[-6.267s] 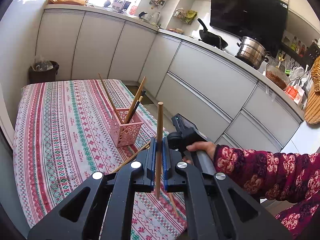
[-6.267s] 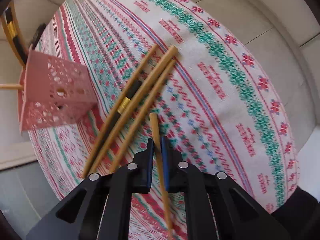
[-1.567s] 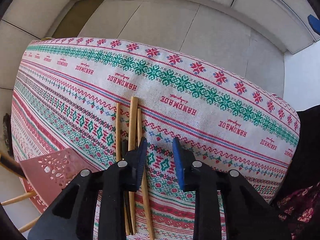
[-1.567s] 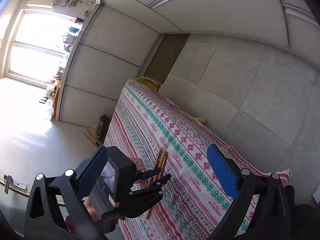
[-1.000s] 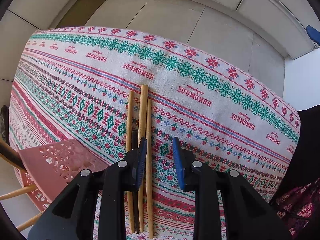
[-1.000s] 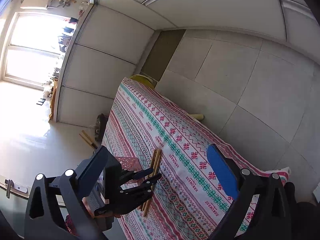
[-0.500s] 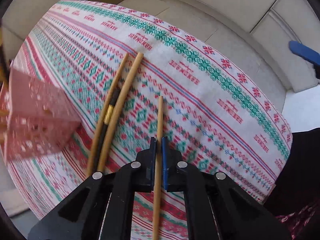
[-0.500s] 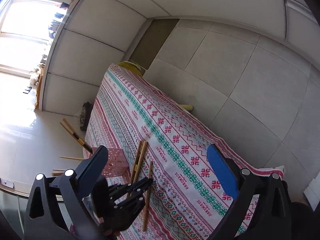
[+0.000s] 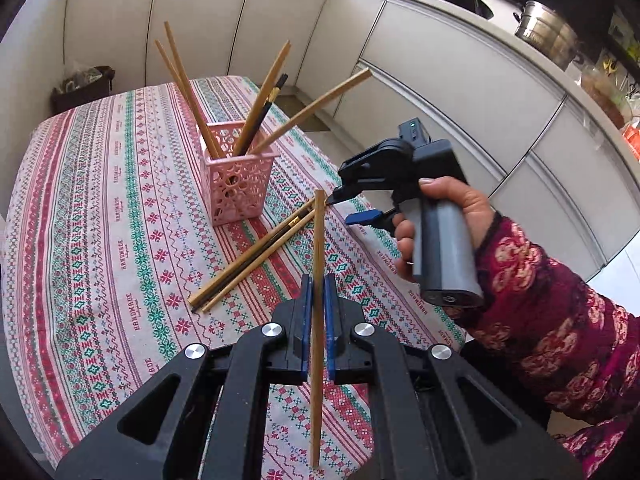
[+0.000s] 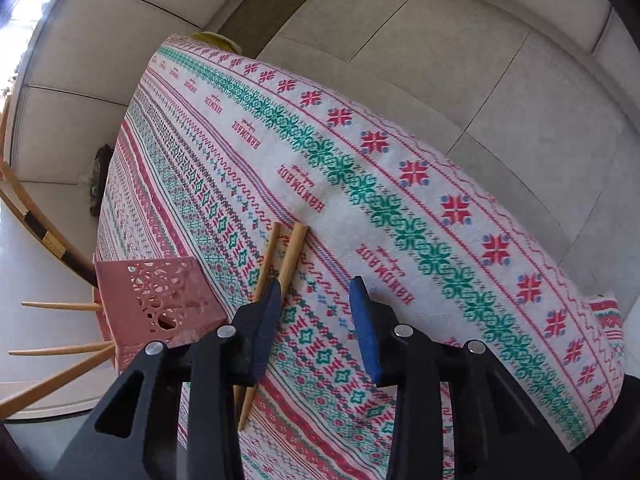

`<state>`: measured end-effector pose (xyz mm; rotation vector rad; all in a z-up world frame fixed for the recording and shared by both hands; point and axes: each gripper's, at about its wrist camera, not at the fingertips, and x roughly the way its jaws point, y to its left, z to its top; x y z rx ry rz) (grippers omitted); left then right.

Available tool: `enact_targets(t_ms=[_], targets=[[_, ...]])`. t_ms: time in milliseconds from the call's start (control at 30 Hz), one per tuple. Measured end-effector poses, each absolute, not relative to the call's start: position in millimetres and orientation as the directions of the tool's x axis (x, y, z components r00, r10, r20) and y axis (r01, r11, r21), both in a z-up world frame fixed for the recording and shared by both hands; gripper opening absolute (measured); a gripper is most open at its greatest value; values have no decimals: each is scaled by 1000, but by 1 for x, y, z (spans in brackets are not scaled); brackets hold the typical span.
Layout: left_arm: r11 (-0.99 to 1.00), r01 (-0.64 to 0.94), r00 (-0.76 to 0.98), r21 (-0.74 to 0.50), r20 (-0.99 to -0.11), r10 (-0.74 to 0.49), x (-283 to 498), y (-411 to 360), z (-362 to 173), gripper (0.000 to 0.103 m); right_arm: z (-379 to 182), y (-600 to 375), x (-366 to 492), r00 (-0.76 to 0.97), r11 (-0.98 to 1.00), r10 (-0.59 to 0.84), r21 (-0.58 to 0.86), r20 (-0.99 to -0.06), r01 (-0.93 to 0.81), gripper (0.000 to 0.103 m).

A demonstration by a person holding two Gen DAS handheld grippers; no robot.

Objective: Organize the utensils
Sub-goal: 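Lower the left tool to the remaining chopsticks and close on one, then lift the chopstick with the left tool while the right tool grasps another chopstick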

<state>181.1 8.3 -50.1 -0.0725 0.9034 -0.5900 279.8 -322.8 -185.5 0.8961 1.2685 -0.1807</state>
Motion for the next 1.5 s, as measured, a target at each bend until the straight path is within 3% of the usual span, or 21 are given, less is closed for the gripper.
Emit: enact_targets(t_ms=[267, 400, 533, 633, 733, 833, 933, 1033, 1133, 1233, 1367, 1467, 1500], targets=[[824, 462, 525, -329, -647, -553, 168, 30, -16, 5, -187, -305, 303, 311, 710, 209, 362, -927, 604, 36], [825, 453, 543, -338, -629, -556, 160, 36, -5, 5, -188, -293, 306, 295, 780, 121, 274, -948, 562, 18], [825, 452, 558, -339, -615, -558, 153, 38, 4, 5, -185, -286, 287, 307, 870, 95, 229, -947, 436, 14], [832, 441, 573, -337, -608, -550, 150, 40, 7, 5, -183, -282, 268, 233, 917, 126, 203, -964, 344, 14], [838, 428, 591, -338, -597, -542, 148, 43, 10, 5, -190, -289, 254, 127, 907, 209, 240, -970, 345, 7], [843, 421, 603, -334, -591, -536, 146, 43, 13, 5, -188, -308, 247, 146, 823, 288, 322, -947, 467, 8], [850, 405, 610, -337, -593, -526, 146, 44, 12, 5, -193, -335, 240, 212, 620, 428, 456, -879, 639, 15], [857, 393, 612, -333, -601, -514, 146, 48, 10, 5, -186, -345, 237, 282, 527, 465, 518, -839, 673, 34], [855, 389, 614, -342, -595, -518, 145, 52, 11, 5, -164, -342, 245, 326, 583, 392, 506, -860, 635, 34], [846, 400, 614, -352, -582, -533, 144, 54, 14, 5, -162, -329, 261, 255, 644, 338, 420, -906, 639, 34], [833, 417, 614, -364, -563, -553, 142, 57, 20, 5, -150, -309, 286, 229, 726, 221, 316, -948, 610, 43], [828, 421, 622, -370, -547, -561, 141, 62, 24, 5, -142, -291, 290, 202, 809, 101, 199, -974, 554, 37], [828, 423, 626, -369, -542, -561, 141, 64, 25, 5, -139, -289, 286, 214, 823, 67, 175, -975, 540, 28]])
